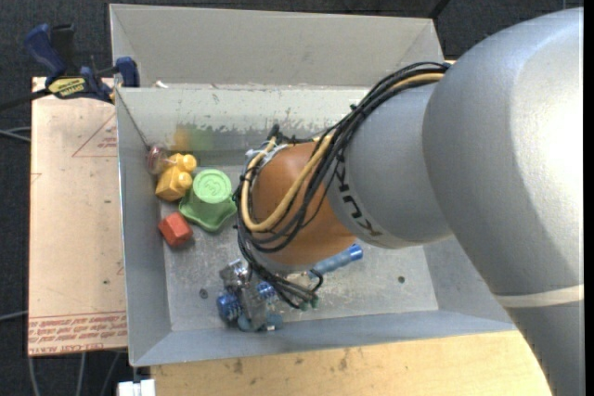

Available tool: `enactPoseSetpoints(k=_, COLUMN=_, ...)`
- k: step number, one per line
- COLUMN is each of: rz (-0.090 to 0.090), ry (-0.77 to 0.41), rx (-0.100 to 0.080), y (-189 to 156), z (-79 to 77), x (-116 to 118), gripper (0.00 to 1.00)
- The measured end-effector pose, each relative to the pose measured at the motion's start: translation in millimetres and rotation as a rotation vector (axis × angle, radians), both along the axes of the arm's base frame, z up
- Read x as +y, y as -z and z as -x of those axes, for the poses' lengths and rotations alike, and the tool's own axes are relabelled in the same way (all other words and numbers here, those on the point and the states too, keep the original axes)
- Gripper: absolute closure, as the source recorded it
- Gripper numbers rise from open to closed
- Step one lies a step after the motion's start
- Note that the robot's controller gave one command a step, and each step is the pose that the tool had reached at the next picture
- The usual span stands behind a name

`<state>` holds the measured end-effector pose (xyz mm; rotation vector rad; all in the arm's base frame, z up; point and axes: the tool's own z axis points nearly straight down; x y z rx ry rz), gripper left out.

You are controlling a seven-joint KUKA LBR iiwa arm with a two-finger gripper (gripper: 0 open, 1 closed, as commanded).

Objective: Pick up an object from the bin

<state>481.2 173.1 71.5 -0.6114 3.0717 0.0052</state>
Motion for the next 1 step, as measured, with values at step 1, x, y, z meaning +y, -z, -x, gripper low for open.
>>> enactPoseSetpoints(k=1, rz=0.003, ry=-0.125, rx=0.0, y=-137.8, z=-2.9, x=-20.9, gripper=1.0)
